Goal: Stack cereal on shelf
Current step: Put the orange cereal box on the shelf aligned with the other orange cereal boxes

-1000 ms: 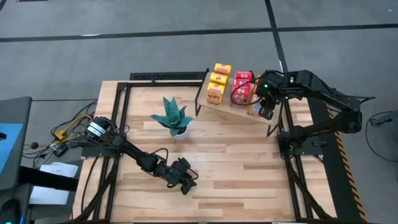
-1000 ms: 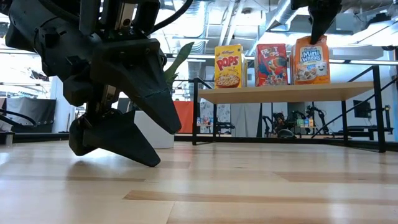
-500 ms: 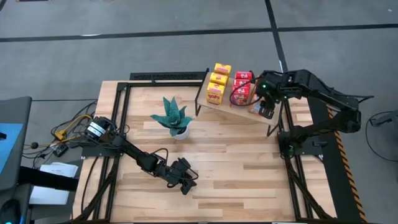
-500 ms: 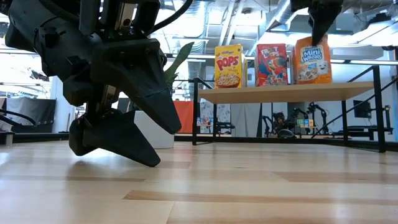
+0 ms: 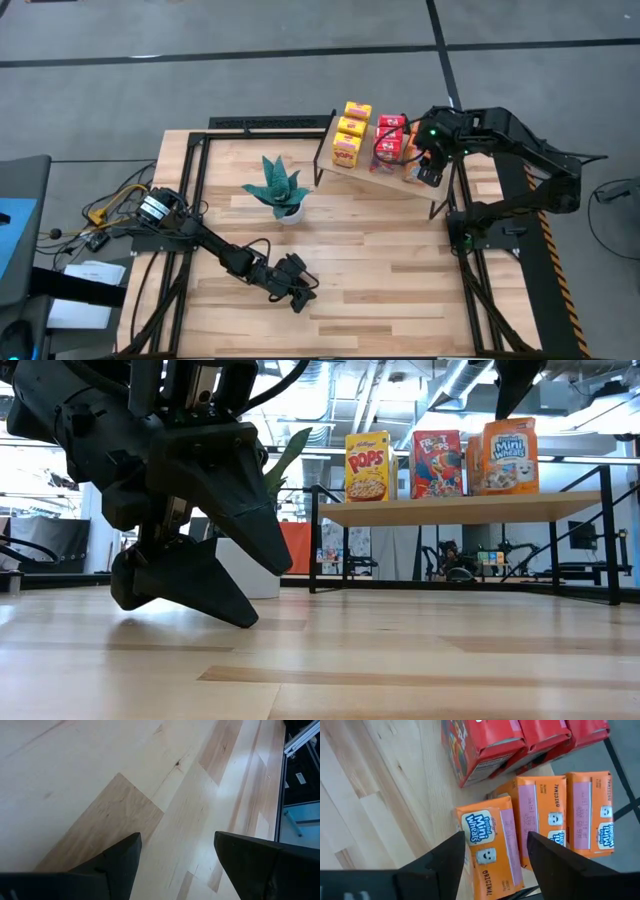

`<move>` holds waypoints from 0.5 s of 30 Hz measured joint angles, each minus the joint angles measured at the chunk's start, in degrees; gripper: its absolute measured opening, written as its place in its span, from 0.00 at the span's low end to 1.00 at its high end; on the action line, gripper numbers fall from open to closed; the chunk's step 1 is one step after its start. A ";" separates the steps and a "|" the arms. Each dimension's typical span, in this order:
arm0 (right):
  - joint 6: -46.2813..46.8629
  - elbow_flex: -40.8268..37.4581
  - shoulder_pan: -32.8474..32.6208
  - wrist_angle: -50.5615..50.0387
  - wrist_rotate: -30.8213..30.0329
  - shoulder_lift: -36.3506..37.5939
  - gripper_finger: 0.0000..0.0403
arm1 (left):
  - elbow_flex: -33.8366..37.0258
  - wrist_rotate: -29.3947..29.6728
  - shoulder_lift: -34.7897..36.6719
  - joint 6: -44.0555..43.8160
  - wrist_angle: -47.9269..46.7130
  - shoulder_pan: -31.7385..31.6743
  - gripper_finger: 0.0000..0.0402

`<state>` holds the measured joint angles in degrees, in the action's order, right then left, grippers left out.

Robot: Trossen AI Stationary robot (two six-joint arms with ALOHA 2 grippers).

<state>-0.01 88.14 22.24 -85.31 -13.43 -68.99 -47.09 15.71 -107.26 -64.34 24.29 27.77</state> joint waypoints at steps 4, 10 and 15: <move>-0.02 0.00 -0.02 0.06 0.01 0.00 0.59 | 0.00 0.21 0.00 0.00 0.01 0.00 0.62; 0.16 3.43 -1.32 0.13 -0.38 0.23 0.59 | 0.00 0.41 0.00 -0.38 -0.01 0.00 0.62; 2.27 8.10 -2.91 -1.14 -2.46 0.90 0.57 | 0.00 0.53 0.00 -0.42 0.01 0.00 0.62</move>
<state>2.26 96.24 19.33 -86.45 -15.89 -68.09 -47.09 16.25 -107.26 -64.75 24.29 27.77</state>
